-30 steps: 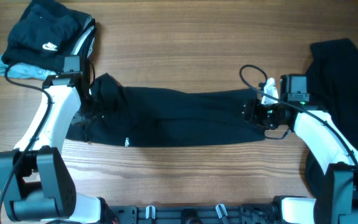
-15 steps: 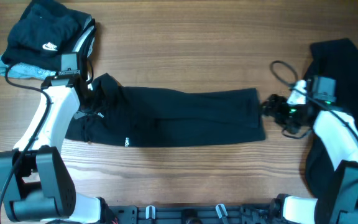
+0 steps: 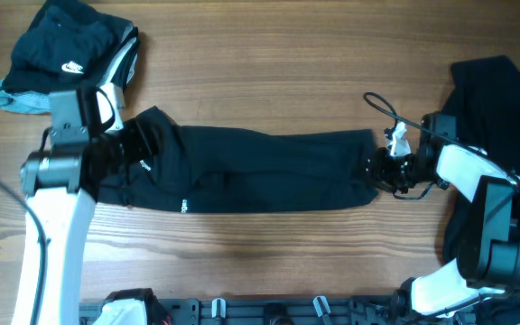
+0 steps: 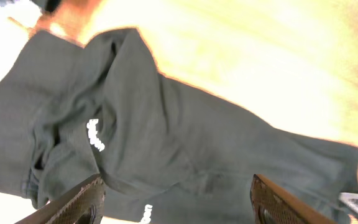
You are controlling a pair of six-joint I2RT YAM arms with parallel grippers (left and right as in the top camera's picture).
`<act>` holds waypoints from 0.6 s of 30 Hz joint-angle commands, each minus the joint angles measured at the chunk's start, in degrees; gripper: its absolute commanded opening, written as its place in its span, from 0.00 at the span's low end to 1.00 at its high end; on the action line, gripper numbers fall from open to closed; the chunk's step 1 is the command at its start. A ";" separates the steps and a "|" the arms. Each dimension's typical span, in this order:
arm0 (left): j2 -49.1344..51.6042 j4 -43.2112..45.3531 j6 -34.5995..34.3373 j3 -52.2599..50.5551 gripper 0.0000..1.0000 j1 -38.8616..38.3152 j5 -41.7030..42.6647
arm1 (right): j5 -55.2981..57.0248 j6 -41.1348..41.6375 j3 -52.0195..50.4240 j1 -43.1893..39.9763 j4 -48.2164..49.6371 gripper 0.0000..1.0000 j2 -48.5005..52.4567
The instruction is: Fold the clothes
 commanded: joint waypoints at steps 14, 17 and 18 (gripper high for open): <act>-7.06 -0.31 1.62 -0.20 0.77 0.26 0.87 | 15.47 8.63 5.97 1.11 -8.09 0.04 -19.98; -7.06 -0.33 1.60 -0.20 0.77 0.26 0.87 | 15.30 15.06 5.95 13.49 -8.39 0.04 -19.91; -7.06 -0.33 1.60 -0.20 0.77 0.26 0.87 | 15.39 16.28 5.95 16.94 -8.00 0.04 -19.89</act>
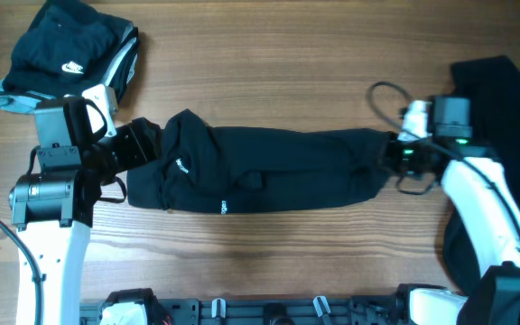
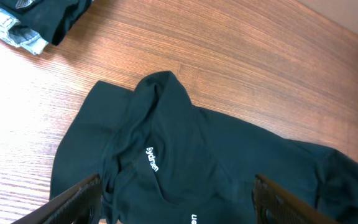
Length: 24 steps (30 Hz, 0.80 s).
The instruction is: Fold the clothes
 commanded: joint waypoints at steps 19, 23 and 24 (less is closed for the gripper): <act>-0.57 -0.72 1.20 -0.20 0.78 0.26 0.48 | -12.20 13.00 1.05 31.45 27.32 0.56 11.56; -0.57 -0.66 1.20 -0.20 0.78 0.26 0.48 | -6.73 14.47 1.07 25.31 19.71 0.41 8.92; -0.48 -0.63 1.20 -0.20 0.78 0.26 0.46 | -5.07 16.33 1.07 23.63 18.58 0.37 8.74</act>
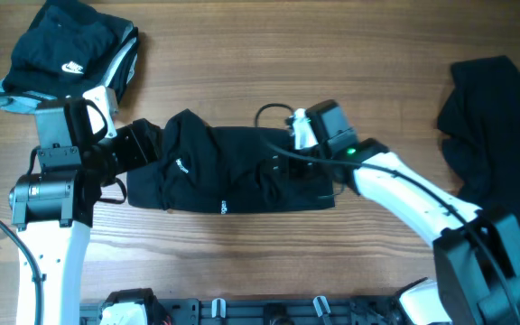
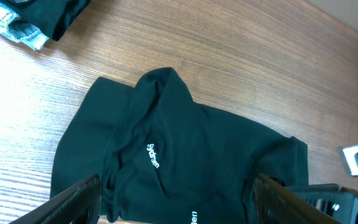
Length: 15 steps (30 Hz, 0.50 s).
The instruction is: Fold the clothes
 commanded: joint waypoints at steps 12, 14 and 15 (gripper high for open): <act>0.20 0.33 1.20 -0.20 0.79 0.26 0.46 | -23.82 1.44 0.68 -1.90 31.41 0.04 11.32; 0.20 0.24 1.20 -0.20 0.78 0.26 0.48 | -23.78 8.81 1.42 -2.01 36.72 0.05 10.40; 0.20 0.24 1.20 -0.20 0.78 0.26 0.48 | -24.17 8.70 1.79 -2.40 34.36 0.05 9.31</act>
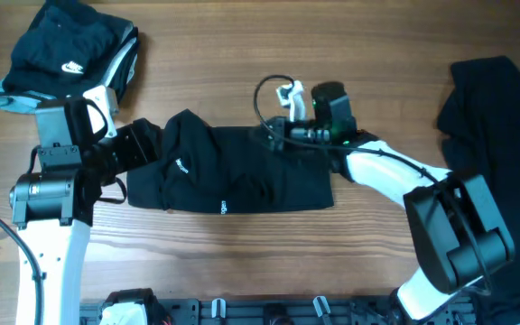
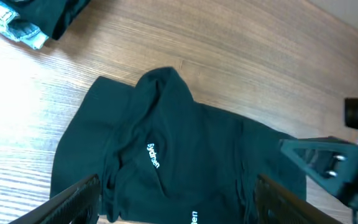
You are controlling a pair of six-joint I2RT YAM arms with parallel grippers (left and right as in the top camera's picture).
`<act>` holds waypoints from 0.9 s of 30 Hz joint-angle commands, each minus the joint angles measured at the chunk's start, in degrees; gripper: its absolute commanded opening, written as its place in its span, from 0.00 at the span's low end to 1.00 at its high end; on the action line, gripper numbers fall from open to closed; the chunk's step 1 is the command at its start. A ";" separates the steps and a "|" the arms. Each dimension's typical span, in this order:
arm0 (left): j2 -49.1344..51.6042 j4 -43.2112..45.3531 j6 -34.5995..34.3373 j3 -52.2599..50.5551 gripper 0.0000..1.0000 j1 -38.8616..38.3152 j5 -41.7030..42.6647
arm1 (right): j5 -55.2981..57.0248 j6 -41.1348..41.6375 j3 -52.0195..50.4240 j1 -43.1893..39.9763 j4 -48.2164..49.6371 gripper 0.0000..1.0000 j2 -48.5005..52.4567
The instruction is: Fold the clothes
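A black garment with small white lettering lies across the middle of the wooden table, its right half doubled over to the left. My left gripper is at its left end, open, and in the left wrist view its fingers straddle the cloth without holding it. My right gripper reaches in from the right and is at the garment's far edge, near the middle. It also shows in the left wrist view. Whether it holds cloth is unclear.
A stack of folded dark clothes with a white logo lies at the far left corner, also visible in the wrist view. A heap of black clothes covers the right side. A black cable loops above the right gripper.
My right gripper has moved from the middle of the doubled garment to its far edge. The garment's outline and my left arm are unchanged.
The garment first lay stretched out long, with a gripper at each end. Then the left end sat slightly bunched and my left gripper was open. Later the right gripper was over the middle with the right half folded leftward, halving the length. It is now at the far edge.
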 commanded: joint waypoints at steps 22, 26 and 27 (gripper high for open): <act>6.88 -6.82 -1.84 -0.20 0.91 1.05 -5.38 | 31.67 -2.12 3.76 10.36 -44.98 0.36 -17.55; 22.12 -4.50 2.05 -0.20 1.00 4.98 -1.16 | 35.69 -1.51 3.58 6.56 -47.82 0.48 -17.57; 25.07 -3.93 4.76 -0.20 1.00 6.21 2.38 | 35.26 -0.50 3.58 5.31 -48.46 0.48 -16.79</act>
